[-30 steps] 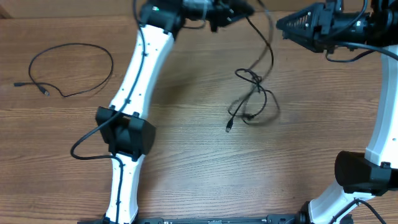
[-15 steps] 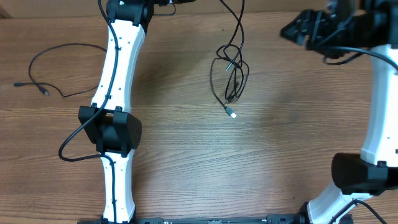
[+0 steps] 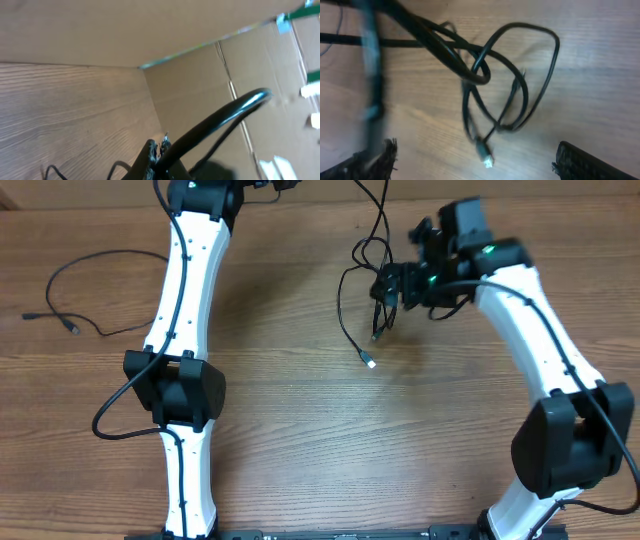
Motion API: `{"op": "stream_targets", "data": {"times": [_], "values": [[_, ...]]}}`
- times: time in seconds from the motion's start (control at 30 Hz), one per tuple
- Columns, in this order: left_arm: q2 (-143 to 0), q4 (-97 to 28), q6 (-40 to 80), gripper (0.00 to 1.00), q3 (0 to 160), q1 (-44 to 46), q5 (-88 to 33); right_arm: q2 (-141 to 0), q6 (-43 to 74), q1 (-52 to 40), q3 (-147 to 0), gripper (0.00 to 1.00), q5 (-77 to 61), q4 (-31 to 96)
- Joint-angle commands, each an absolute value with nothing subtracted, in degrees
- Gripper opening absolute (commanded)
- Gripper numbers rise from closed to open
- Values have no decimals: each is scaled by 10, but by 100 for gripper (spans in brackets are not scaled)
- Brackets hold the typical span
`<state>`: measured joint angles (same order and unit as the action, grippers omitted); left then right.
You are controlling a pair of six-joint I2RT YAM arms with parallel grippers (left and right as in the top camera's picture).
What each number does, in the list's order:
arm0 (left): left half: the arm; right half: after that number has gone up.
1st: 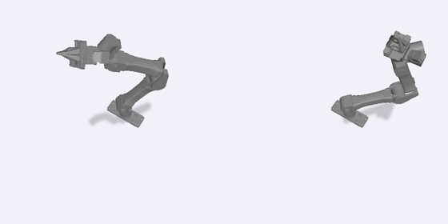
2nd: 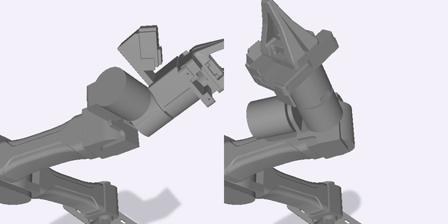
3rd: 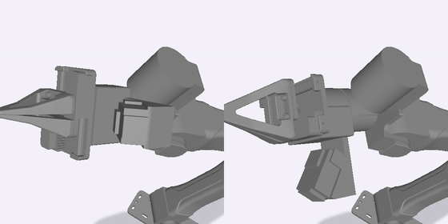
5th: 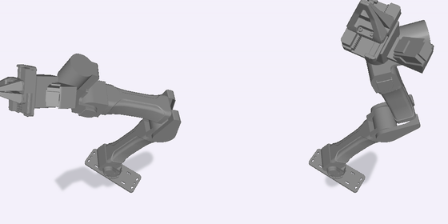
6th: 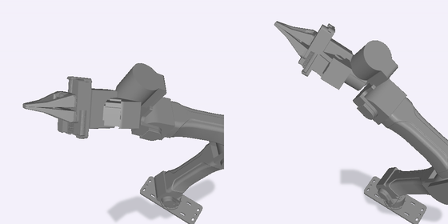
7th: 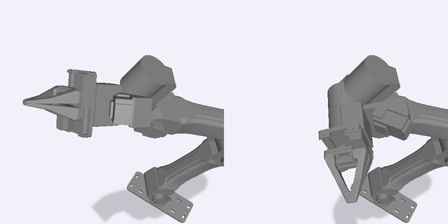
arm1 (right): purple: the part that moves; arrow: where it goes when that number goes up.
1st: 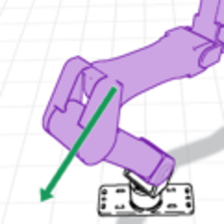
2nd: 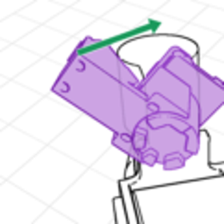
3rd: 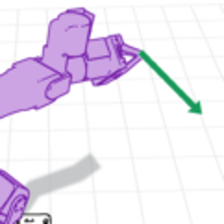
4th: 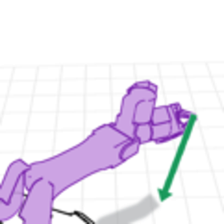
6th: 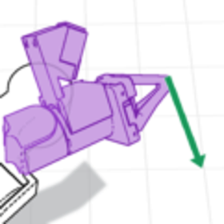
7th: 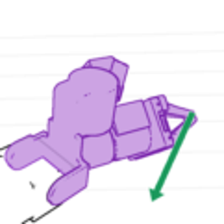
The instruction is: Untangle cables
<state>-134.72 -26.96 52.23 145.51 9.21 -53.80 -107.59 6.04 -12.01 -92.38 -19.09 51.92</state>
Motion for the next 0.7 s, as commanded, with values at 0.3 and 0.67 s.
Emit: {"op": "stream_targets", "data": {"times": [0.3, 0.67], "values": [[-1350, -267, 619, 4, 1456, 82, -527, -1073, 62, -174, -712, 52, -49, 129], [-1349, -197, 628, 4, 1460, 51, -540, -1086, 90, -161, -709, 4, 40, 198]]}}
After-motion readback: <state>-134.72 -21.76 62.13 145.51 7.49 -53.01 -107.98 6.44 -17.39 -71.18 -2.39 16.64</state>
